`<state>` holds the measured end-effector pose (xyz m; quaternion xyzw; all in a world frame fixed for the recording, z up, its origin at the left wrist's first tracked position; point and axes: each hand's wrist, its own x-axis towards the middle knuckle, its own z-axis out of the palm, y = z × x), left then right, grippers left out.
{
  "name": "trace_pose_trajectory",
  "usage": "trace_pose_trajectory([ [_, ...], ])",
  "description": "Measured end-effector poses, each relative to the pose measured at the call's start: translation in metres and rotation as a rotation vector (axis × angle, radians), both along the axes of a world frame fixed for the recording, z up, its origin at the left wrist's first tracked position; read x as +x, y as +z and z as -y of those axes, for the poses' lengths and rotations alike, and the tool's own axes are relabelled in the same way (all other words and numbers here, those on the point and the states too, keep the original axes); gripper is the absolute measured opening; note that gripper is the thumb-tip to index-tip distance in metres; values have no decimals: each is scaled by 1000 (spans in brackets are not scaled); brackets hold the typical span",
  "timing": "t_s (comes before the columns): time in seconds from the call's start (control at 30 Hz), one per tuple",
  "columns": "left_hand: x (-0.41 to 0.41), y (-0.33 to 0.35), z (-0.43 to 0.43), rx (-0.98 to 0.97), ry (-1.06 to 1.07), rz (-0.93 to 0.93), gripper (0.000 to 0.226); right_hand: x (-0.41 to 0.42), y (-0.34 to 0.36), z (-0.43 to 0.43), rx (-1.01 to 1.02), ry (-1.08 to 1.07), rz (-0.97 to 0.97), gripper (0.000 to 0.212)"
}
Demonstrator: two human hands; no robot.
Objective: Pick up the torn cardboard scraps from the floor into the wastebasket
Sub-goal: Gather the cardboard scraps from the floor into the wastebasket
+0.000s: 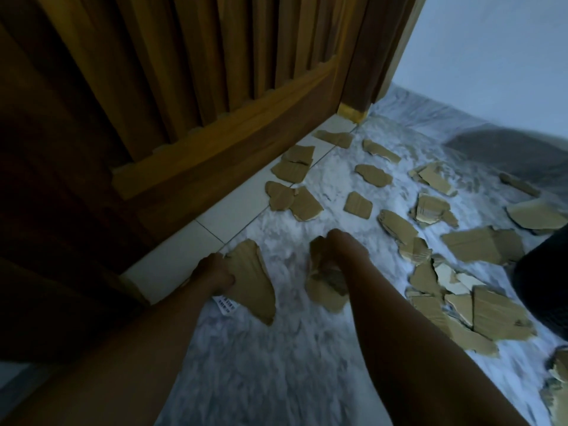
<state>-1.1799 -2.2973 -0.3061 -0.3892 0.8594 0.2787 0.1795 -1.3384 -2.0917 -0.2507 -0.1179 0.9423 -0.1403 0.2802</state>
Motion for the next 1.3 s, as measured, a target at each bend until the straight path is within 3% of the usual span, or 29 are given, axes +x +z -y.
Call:
trace_pose_trajectory([
  [0.13, -1, -1, 2, 7, -11, -1, 57, -2, -16, -24, 106, -32, 43, 52],
  [0.2, -3, -2, 3, 13, -15, -7, 61, 4, -24, -26, 137, -24, -23, 53],
  [0.4, -4, -1, 2, 14, -24, -7, 71, 5, -13, -5, 52, 9, -240, 25],
  [0.57, -1, -3, 3, 29, -24, -41, 74, -39, 19, 4, -85, -83, 0, 65],
  [0.7, -1, -3, 3, 13, -39, -25, 71, -62, 57, -16, -243, -268, 148, 58],
  [0.8, -1, -4, 4, 7, -40, -4, 74, -56, 56, -35, -341, -300, 276, 31],
  [0.87, -1, -4, 4, 12, -33, -5, 73, -35, 40, -44, -332, -297, 324, 34],
  [1.0, -3, -6, 3, 10, -8, 2, 67, -10, -16, -43, -95, -244, 144, 67],
  [1.13, -4, -7, 3, -2, -16, 0, 68, -3, -21, -26, -122, -133, -15, 53],
  [1.3, -4, -5, 1, -10, -26, -2, 63, -20, 1, -5, -205, -103, -32, 49],
])
